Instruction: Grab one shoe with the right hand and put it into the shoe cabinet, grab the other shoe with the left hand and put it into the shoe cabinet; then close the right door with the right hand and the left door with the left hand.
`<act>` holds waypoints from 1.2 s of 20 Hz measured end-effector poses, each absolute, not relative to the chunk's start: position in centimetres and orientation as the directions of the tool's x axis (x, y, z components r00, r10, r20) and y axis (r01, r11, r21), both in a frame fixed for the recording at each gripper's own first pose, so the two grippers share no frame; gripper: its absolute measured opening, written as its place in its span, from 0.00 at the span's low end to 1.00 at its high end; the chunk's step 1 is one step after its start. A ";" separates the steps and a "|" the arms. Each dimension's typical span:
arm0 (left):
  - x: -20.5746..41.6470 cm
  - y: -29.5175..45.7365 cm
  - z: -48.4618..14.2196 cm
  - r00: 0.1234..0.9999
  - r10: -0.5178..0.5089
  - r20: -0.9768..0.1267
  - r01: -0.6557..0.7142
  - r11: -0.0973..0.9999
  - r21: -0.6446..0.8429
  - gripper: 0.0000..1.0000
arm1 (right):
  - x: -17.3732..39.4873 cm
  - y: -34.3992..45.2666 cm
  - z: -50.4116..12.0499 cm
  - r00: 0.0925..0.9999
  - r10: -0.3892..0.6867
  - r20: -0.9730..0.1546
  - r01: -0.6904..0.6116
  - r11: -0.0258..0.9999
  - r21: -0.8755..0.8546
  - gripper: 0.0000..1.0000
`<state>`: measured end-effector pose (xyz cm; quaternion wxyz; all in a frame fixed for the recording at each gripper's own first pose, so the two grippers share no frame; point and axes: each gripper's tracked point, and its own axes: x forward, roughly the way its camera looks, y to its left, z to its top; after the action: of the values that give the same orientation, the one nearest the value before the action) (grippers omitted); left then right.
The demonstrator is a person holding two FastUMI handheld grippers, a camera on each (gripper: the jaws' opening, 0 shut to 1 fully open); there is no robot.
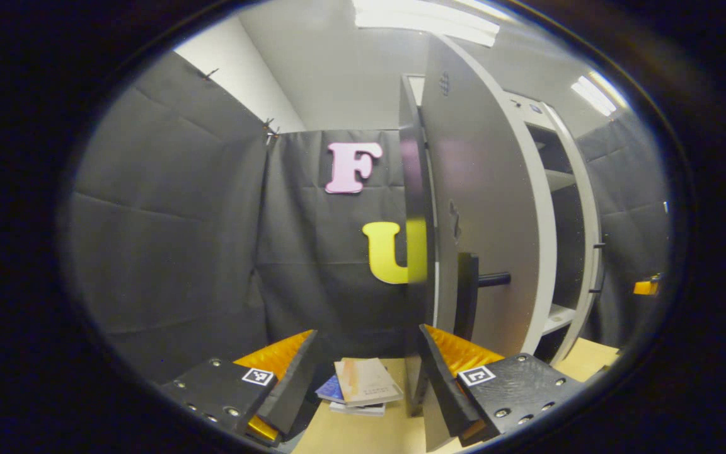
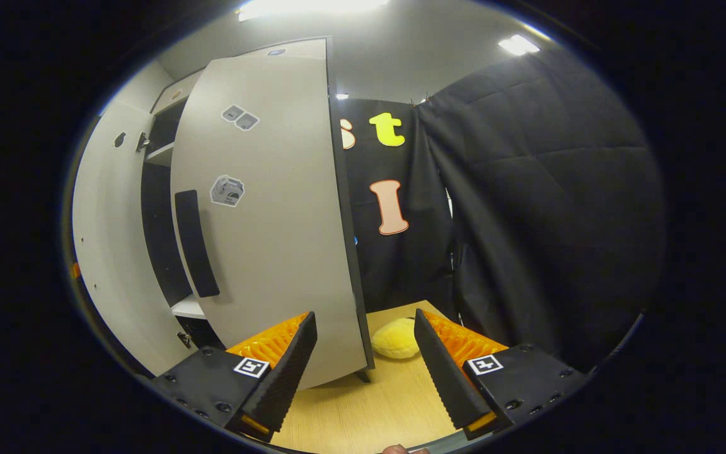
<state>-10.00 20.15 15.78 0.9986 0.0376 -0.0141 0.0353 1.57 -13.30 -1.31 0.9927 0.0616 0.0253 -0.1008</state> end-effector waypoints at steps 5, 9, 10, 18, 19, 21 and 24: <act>-9.1 19.6 16.4 0.999 0.002 0.032 -0.005 0.995 0.095 0.94 | 0.3 -13.8 -2.6 0.975 -0.210 -0.076 0.220 0.962 0.159 0.98; -9.4 18.2 16.1 0.998 -0.046 0.031 0.044 0.997 0.058 0.94 | 0.2 -13.6 -3.1 0.973 -0.221 -0.064 0.227 0.968 0.106 0.98; -9.4 17.4 16.2 0.998 -0.058 0.031 0.056 0.996 0.062 0.93 | 0.3 -13.4 -3.2 0.974 -0.215 -0.066 0.220 0.971 0.095 0.98; -7.9 8.4 16.3 0.986 -0.151 0.071 0.147 0.988 0.055 0.92 | 0.7 -12.1 -3.2 0.982 -0.176 -0.068 0.182 0.979 0.087 0.98; -7.5 7.3 16.1 0.986 -0.153 0.066 0.149 0.987 0.063 0.92 | 0.6 -12.3 -3.2 0.981 -0.179 -0.068 0.185 0.979 0.091 0.98; -6.6 4.3 15.5 0.979 -0.196 0.049 0.192 0.978 0.081 0.92 | -0.1 -12.9 -3.5 0.979 -0.193 -0.073 0.200 0.974 0.104 0.98; -5.9 -0.3 14.4 0.959 -0.281 0.048 0.278 0.959 0.053 0.92 | -1.1 -13.8 -3.9 0.971 -0.222 -0.091 0.232 0.966 0.115 0.98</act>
<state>-5.88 -0.27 14.45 0.9893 0.0227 -0.0275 -0.1412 -1.13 -13.85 -3.86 0.9907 0.0623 0.0388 -0.1145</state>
